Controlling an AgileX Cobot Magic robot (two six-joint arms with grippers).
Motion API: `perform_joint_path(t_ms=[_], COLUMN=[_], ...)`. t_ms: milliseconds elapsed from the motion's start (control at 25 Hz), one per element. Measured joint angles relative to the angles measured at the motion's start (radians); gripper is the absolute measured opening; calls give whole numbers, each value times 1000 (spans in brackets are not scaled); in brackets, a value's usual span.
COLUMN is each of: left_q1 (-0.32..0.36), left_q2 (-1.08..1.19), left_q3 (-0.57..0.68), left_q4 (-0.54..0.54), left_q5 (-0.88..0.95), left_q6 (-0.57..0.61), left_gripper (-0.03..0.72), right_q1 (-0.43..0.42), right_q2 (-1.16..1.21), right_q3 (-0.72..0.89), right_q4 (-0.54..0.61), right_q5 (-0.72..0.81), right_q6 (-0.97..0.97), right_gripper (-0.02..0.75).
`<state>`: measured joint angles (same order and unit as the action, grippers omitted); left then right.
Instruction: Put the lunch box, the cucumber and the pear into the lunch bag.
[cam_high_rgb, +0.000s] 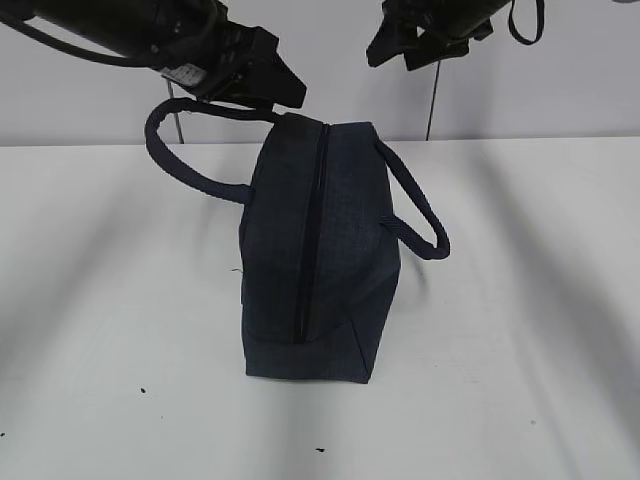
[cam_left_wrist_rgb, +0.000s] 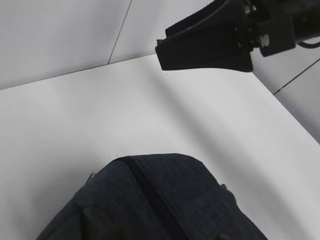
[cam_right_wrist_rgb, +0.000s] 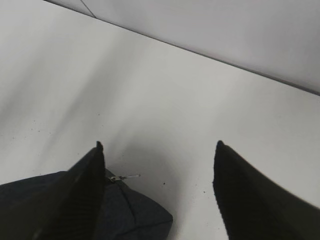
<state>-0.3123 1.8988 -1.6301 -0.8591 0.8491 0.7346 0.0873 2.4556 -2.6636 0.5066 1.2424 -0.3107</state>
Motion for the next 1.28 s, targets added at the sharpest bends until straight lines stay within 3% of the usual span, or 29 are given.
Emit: perform_joint_path(t_ms=[280,560,960,1280], left_q1=[0,0,0,0], left_q2=[-77,-168,-305,-437], left_q3=[0,0,0,0], left_q4=[171,347,414,611], left_q5=[3,5,68,193], left_q6=[-40,-121,-239,-369], left_gripper=[373,470,508,508], right_q1=[64,104,151,152], right_q2=[-93,-209,-431,-726], right_q3=[0,0,9,299], right_q4=[-156,-194,-212,-254], right_q5=[13,17,25,27], right_q6=[70,107,125,131], right_gripper=[523,523,524,523])
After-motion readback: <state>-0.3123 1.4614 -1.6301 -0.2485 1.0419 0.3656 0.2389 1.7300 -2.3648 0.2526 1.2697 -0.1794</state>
